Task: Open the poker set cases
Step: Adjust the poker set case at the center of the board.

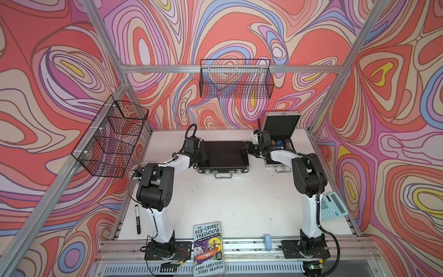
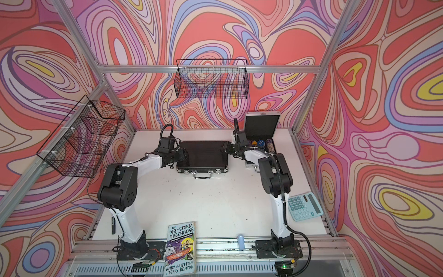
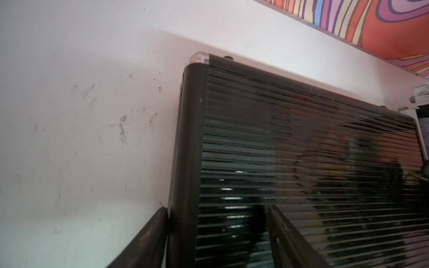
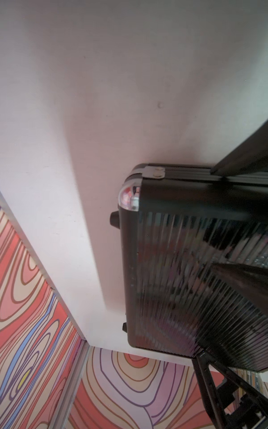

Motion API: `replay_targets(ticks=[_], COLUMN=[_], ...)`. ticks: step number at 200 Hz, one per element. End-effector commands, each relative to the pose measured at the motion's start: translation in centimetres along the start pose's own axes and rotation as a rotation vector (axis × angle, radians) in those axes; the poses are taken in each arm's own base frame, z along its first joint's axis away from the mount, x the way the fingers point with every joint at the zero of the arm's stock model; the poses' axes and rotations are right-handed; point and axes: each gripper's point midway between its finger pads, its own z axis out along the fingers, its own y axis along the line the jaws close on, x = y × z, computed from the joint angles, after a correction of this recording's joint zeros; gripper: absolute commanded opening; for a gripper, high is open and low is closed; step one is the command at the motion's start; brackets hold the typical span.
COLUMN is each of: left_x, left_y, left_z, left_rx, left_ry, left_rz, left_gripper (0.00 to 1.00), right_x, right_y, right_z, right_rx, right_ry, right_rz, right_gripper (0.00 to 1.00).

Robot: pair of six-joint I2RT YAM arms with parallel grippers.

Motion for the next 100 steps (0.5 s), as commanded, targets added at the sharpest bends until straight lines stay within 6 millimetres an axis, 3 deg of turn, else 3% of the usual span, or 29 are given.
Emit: replay_targets(ticks=[1, 26, 67, 84, 100], left_x=[8.0, 6.0, 3.3, 2.7, 2.6], left_y=[-0.1, -0.8, -2.4, -2.8, -3.4], left_z=[-0.1, -1.6, -5.5, -7.4, -9.0], left_rx=[-0.011, -0.001, 0.049, 0.033, 0.008], left_ry=[0.275, 0.204, 0.079, 0.045, 0.016], left_rz=[0.025, 0.075, 0.208, 0.268, 0.322], left_gripper=[0.69, 0.73, 0.74, 0.74, 0.73], right_x=[2.9, 1.9, -1.7, -1.6, 0.3], right_y=[1.6, 1.2, 1.3, 2.0, 3.2], right_z=[1.3, 0.0, -5.5, -7.4, -8.6], right_rx=[-0.046, 0.027, 0.202, 0.194, 0.141], right_ry=[0.100, 0.071, -0.044, -0.065, -0.068], right_rz=[-0.022, -0.074, -0.213, -0.235, -0.234], right_gripper=[0.61, 0.62, 0.64, 0.65, 0.65])
